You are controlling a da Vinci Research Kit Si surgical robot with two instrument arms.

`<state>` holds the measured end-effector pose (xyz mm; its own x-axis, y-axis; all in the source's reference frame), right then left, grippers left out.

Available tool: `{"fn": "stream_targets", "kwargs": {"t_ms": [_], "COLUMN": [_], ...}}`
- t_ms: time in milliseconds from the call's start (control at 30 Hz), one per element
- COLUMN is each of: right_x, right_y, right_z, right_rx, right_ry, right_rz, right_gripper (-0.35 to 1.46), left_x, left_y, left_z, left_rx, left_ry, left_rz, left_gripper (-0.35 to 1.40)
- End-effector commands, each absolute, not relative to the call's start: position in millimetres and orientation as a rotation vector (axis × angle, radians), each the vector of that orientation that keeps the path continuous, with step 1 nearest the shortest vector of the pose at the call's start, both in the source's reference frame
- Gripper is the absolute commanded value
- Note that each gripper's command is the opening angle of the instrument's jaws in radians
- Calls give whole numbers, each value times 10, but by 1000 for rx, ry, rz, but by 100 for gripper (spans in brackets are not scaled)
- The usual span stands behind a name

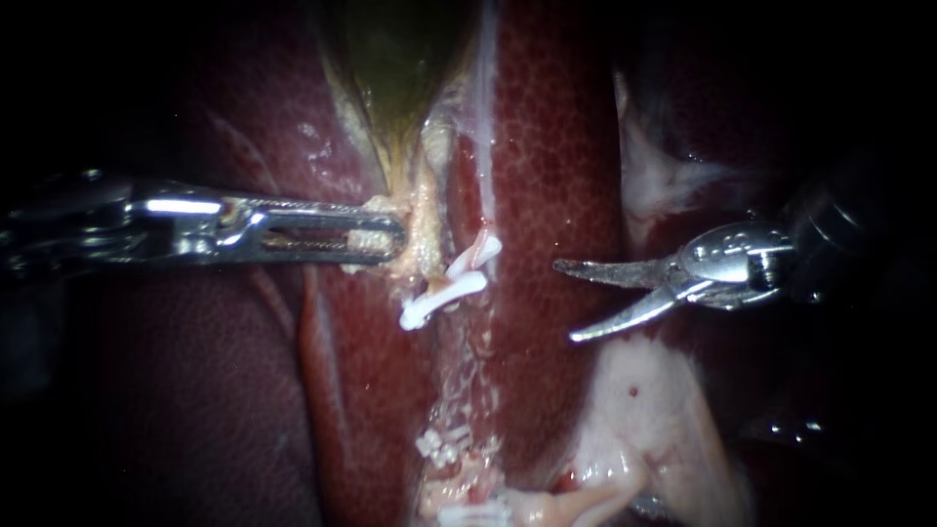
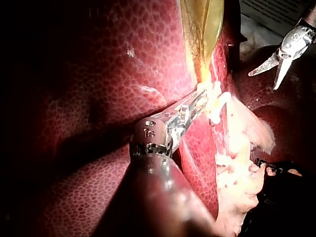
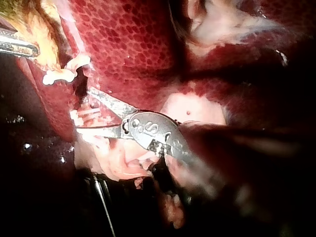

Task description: Go back from the cut right tube

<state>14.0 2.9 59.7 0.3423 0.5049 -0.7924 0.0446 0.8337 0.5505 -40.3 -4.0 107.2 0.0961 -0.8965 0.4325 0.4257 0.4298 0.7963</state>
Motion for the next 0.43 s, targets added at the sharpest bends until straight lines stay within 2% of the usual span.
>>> {"fn": "stream_targets", "kwargs": {"t_ms": [33,433], "right_x": [140,141], "right_y": [29,30], "right_z": [597,597], "right_rx": [535,535], "right_ry": [1197,1196], "right_rz": [319,320], "right_gripper": [143,143], "left_x": [-403,-400], "left_y": [-40,-40], "left_z": [1071,1069], "left_rx": [551,553], "left_ry": [-1064,-1064], "left_rz": [-1055,-1054], "left_gripper": [-35,-35]}}
